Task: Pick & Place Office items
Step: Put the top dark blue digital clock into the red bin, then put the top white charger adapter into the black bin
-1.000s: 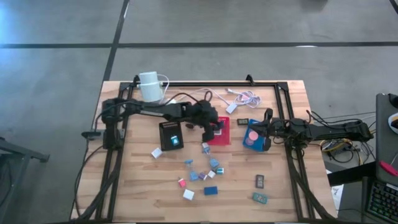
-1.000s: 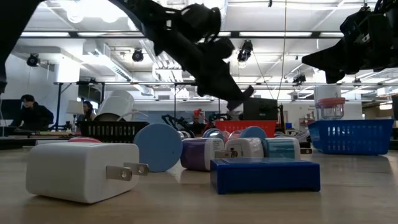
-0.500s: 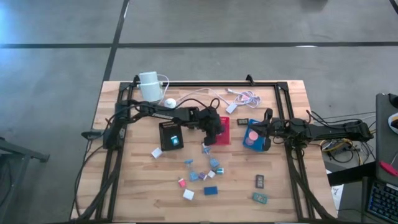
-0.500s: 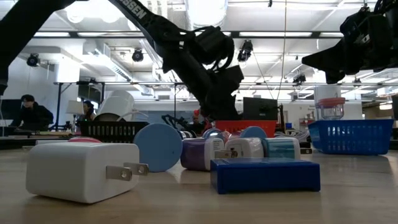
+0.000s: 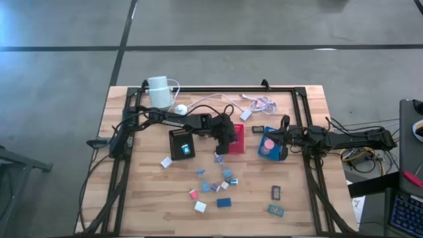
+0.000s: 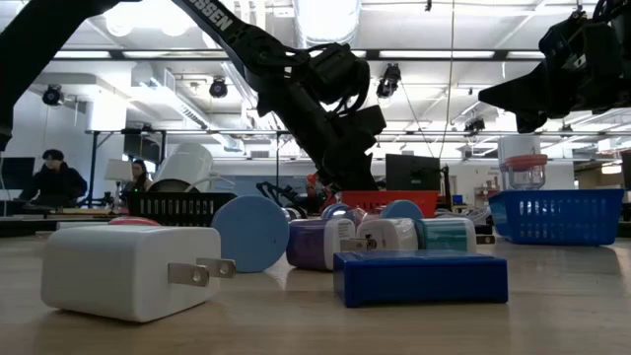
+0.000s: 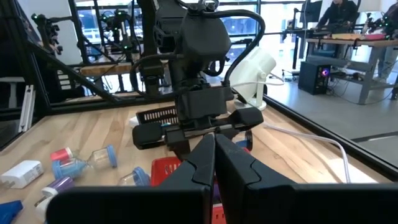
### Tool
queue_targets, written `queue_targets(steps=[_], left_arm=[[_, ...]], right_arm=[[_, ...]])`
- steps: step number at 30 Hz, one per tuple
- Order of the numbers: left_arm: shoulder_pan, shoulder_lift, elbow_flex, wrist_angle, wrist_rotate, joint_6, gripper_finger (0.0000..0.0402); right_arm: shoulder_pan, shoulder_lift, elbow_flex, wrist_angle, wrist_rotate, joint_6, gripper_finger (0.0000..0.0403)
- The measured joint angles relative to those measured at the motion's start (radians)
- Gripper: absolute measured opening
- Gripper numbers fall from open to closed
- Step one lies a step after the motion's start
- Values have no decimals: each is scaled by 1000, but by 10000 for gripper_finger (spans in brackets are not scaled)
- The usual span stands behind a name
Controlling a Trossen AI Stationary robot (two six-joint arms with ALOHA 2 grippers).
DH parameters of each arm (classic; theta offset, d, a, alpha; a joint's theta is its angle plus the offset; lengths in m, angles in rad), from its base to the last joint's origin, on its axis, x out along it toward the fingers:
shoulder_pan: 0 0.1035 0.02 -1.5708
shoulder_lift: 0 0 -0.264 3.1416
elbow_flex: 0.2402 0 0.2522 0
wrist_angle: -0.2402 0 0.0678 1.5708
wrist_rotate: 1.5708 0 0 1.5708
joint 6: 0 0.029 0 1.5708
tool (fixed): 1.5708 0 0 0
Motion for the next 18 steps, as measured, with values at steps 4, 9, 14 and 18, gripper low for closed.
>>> queue_targets(steps=[4, 9, 14, 18], left_arm=[[0, 0, 0, 1, 0, 8, 187], [0, 0, 1, 4, 0, 12, 190], [0, -16, 1, -14, 0, 11, 191], [0, -99, 1, -55, 4, 23, 192]], right_arm=[[0, 0, 0, -1, 0, 4, 8], [0, 0, 0, -3, 0, 3, 8], [0, 1, 0, -4, 0, 0, 8], [0, 8, 1, -4, 0, -6, 8]])
